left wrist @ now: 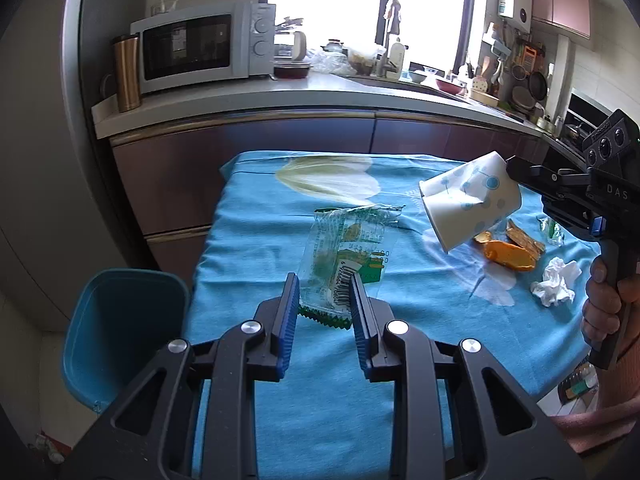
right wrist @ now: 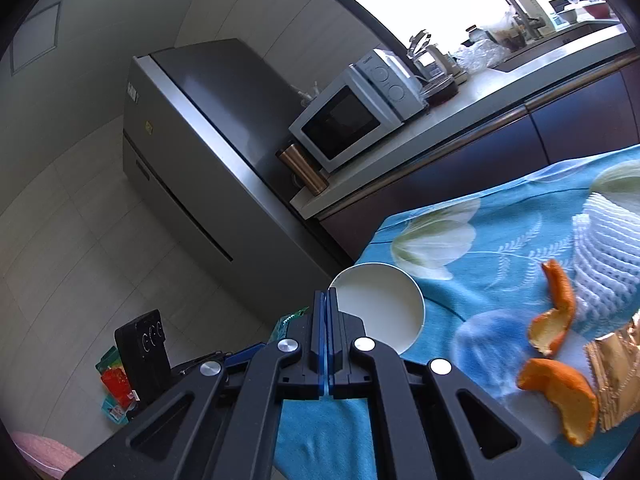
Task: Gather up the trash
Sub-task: 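Carry the clear wrapper and patterned cup over to the teal bin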
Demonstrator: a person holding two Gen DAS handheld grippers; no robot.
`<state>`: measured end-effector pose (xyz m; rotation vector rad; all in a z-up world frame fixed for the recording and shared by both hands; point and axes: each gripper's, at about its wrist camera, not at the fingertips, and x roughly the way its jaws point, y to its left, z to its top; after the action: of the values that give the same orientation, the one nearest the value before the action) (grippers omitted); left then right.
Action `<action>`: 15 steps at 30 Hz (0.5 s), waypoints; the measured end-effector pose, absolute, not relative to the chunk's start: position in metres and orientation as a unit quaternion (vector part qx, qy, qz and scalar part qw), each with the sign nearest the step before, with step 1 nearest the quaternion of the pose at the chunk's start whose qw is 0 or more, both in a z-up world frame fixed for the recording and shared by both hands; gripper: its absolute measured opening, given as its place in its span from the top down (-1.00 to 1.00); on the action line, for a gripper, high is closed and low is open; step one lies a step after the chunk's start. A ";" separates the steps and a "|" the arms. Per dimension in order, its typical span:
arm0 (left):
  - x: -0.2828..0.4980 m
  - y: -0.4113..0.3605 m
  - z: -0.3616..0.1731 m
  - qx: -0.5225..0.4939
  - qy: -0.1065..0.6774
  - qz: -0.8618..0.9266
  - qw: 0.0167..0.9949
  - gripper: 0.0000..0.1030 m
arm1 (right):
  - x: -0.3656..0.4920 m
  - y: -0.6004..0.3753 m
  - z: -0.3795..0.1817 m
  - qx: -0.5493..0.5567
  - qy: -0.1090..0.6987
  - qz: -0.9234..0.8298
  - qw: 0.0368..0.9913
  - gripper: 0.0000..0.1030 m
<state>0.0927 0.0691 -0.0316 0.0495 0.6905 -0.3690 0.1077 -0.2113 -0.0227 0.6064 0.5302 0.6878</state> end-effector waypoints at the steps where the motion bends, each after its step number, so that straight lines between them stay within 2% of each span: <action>1: 0.092 0.077 -0.032 0.022 0.337 -0.172 0.926 0.50 | 0.111 -0.202 -0.021 0.286 0.256 0.338 0.859 0.99; 15: 0.083 0.191 -0.041 -0.008 0.344 -0.052 0.938 0.50 | 0.150 -0.079 -0.010 0.241 0.291 0.446 0.811 1.00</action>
<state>0.0831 0.1913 -0.0415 -0.0160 0.7024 -0.1071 0.1499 -0.0788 -0.0101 0.5156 0.6217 0.9525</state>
